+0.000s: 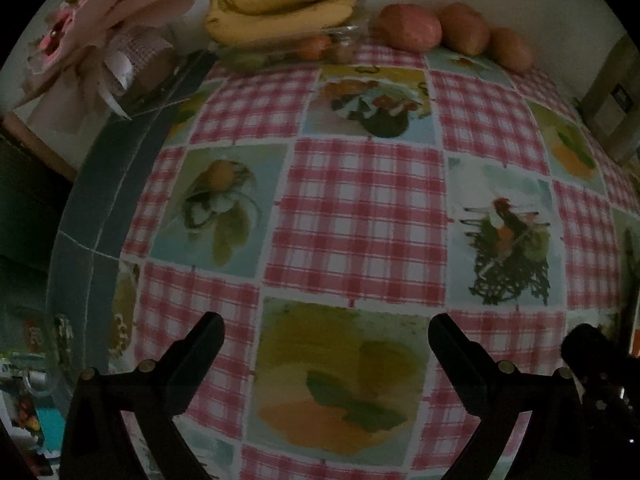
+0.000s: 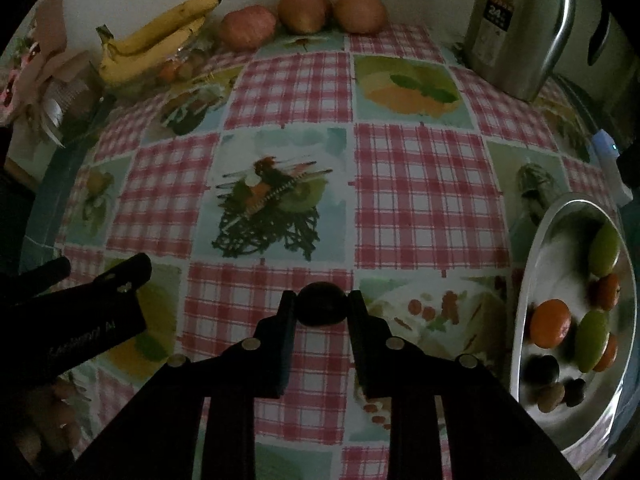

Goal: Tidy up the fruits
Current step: 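Grasp the small brown fruit with the left tool while the right tool holds the plum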

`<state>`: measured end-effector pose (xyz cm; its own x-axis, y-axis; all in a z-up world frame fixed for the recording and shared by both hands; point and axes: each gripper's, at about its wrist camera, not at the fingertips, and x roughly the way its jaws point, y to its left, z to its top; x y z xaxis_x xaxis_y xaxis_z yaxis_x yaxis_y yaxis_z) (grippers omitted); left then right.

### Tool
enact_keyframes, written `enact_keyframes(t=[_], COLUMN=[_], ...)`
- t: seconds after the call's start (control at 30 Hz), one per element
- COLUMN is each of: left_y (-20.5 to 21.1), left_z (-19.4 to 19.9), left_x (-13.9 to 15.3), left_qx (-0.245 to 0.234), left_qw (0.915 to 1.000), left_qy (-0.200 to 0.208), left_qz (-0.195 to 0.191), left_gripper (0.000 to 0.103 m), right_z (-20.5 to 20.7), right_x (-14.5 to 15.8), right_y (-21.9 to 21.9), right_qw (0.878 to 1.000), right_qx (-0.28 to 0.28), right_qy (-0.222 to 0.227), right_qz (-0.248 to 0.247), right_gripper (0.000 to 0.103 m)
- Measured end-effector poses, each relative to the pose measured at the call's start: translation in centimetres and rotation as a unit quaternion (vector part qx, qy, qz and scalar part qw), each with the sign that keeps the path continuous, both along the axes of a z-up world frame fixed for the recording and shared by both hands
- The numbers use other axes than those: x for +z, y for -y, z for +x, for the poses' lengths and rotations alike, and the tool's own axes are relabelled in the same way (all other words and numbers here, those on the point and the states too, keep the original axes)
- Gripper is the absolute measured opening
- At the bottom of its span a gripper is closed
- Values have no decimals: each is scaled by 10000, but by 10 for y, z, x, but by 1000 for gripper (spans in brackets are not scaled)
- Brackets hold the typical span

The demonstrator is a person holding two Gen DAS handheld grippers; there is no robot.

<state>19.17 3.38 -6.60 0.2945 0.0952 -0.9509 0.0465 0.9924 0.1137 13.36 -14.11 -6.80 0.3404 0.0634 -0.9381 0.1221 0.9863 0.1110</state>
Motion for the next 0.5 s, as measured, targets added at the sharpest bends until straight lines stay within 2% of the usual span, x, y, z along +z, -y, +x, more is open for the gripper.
enact_keyframes(t=[0.1, 0.17, 0.3, 0.5], left_y=[-10, -20, -41, -68], left_z=[2, 3, 8, 32], left_x=[3, -1, -6, 11], left_qx=[-98, 24, 164, -60], left_qw=[9994, 9992, 9977, 9960], left_qy=[277, 370, 471, 827], left_qz=[-179, -167, -462, -341], left_gripper=[103, 103, 103, 103], right_z=[1, 1, 3, 8], right_x=[3, 5, 6, 6], right_y=[-2, -2, 2, 6], right_qw=[9998, 9998, 9999, 9999], right_qx=[57, 64, -18, -136], right_qy=[69, 88, 77, 89], right_qz=[-175, -192, -129, 20], right_gripper=[27, 27, 26, 26])
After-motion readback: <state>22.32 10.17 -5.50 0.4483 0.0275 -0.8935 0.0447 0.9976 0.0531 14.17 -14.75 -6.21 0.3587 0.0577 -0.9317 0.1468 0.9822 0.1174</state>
